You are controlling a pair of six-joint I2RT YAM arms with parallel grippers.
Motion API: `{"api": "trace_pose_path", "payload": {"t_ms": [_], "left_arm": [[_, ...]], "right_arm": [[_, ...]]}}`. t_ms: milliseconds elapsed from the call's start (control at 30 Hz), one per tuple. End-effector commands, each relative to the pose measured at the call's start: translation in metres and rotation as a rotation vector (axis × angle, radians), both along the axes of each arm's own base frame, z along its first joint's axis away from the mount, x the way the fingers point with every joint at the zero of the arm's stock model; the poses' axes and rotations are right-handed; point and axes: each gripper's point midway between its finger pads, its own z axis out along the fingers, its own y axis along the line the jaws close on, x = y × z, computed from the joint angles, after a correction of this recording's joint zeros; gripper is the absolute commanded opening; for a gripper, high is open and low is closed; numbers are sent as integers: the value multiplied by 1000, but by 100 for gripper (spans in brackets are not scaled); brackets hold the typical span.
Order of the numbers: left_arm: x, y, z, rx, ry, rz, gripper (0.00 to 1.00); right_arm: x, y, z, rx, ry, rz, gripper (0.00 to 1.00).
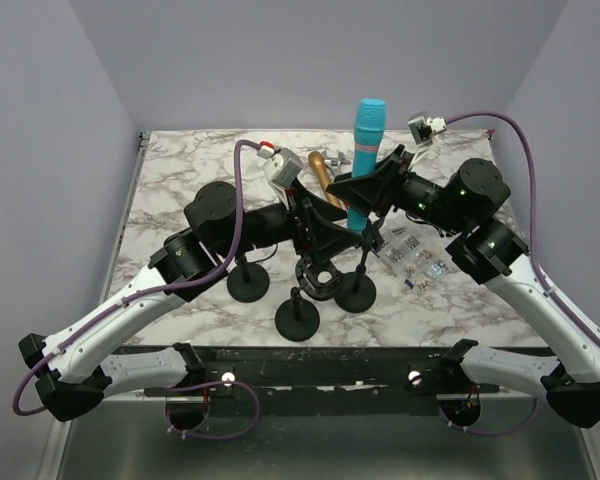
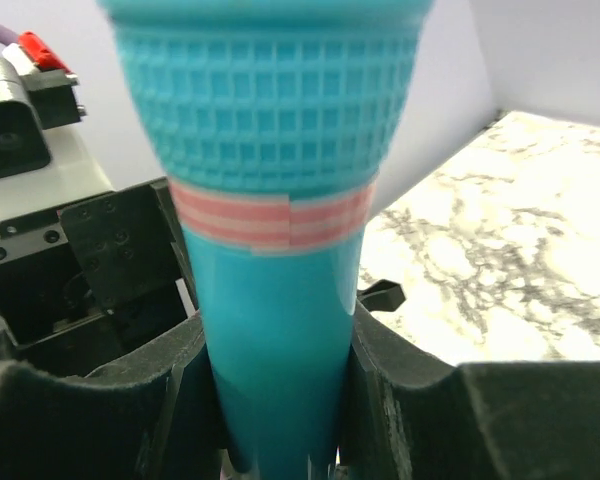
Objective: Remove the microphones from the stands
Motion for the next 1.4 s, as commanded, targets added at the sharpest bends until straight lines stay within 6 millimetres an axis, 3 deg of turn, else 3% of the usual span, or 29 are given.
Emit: {"api": "trace_pose_path", "payload": {"t_ms": [0,133,300,600,667,700,733,767,800,867,933,1033,1133,1233,1367], "left_arm": [[-6,3,-2,-6,22,-35,66],[13,15,-13,12,78,63,67],[24,17,-14,2,110,92,80],[28,1,-2,-32,104,30,65],[28,-2,-1,-35,98,13,57],[28,-2,-1,-34,93,0,43],[29,-3,-2,-28,94,-4,16],[32,-1,-4,-17,105,11,0],[36,1,-5,-12,107,31,0],[42,9,-8,0,106,76,0],[52,22,-12,17,121,150,0],[69,47,-25,59,170,281,0],[90,81,-45,113,257,448,0],[112,121,-64,136,353,616,0],[137,166,-88,149,440,777,0]], "right_arm": [[-27,15,15,104,22,175,5],[-25,17,14,113,37,182,5],[-24,16,16,131,35,172,5],[-18,20,8,139,51,166,4],[-16,20,6,136,49,156,5],[-15,21,6,134,47,155,5],[-15,21,5,133,44,155,7],[-14,21,4,128,43,150,14],[-13,19,3,124,40,137,24],[-5,12,3,106,35,69,55],[6,-2,6,90,23,-48,79],[25,-38,8,76,32,-284,98],[36,-88,16,108,26,-531,100],[30,-130,23,162,0,-690,100],[15,-164,32,228,-51,-780,99]]}}
